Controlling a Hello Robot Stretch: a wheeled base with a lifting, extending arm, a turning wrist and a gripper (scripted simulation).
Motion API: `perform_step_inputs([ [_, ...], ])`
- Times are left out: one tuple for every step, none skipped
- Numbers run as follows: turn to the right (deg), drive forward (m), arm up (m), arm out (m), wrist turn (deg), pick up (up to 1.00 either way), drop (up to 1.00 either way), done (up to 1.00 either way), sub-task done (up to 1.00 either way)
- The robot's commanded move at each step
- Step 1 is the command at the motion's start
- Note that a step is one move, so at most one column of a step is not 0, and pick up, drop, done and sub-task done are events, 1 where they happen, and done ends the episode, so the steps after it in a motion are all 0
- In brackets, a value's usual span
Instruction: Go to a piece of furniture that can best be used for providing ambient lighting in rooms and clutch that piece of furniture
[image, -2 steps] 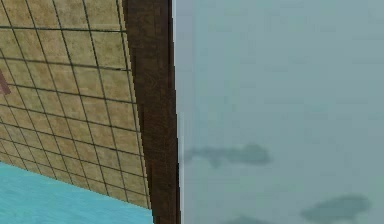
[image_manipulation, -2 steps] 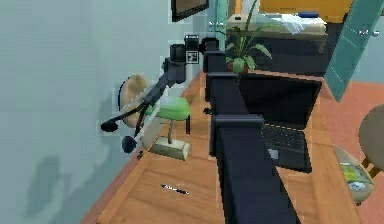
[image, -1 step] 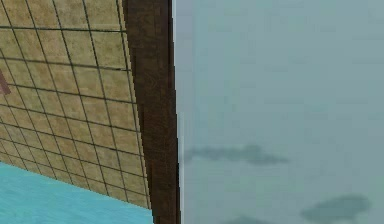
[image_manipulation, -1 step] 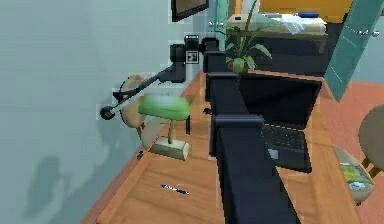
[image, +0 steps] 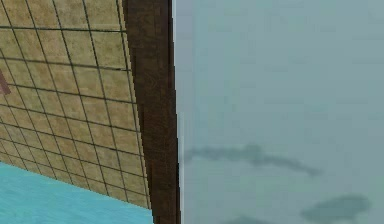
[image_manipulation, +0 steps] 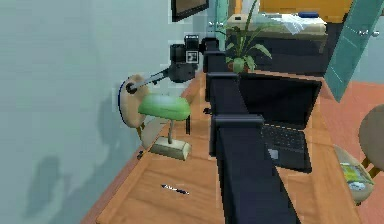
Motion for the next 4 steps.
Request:
perform_step_inputs([
  [0.0,0.00,0.00,0.00,39.0,0.00,0.00,0.00,0.00],
  [0.0,0.00,-0.16,0.00,0.0,0.00,0.00,0.00,0.00],
  [0.0,0.00,0.00,0.00,0.0,1.00,0.00,0.00,0.00],
  [0.0,0.00,0.10,0.00,0.0,0.00,0.00,0.00,0.00],
])
